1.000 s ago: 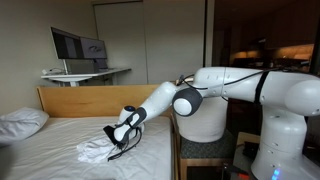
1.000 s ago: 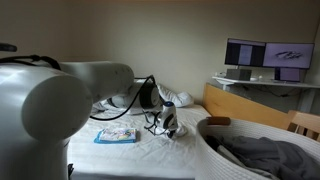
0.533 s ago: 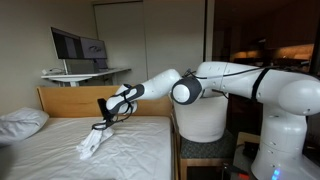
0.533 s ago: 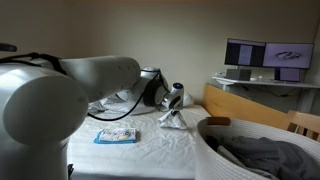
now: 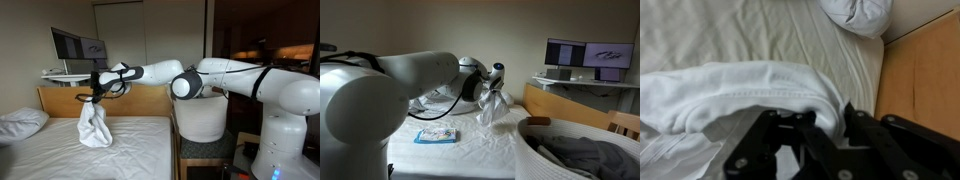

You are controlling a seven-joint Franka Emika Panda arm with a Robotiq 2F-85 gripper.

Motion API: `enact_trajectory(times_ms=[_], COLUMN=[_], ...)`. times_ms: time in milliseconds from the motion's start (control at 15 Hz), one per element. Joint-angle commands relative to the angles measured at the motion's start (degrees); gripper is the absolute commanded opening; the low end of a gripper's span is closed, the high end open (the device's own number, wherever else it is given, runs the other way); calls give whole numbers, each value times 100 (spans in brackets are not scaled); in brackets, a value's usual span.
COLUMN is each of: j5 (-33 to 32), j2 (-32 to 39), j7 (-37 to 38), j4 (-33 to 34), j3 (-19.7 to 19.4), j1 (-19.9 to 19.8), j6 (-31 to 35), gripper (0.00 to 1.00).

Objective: Put the gray and white clothes in the basket respectively

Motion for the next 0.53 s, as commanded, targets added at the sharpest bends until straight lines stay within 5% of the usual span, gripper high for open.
enact_trajectory(times_ms=[0,467], j5=[48,-423], j2=[-155,-1201], j7=[968,3274], j4=[623,453], j3=[-114,-1006], j1=[14,-142], j6=[-257,452], gripper=[8,8])
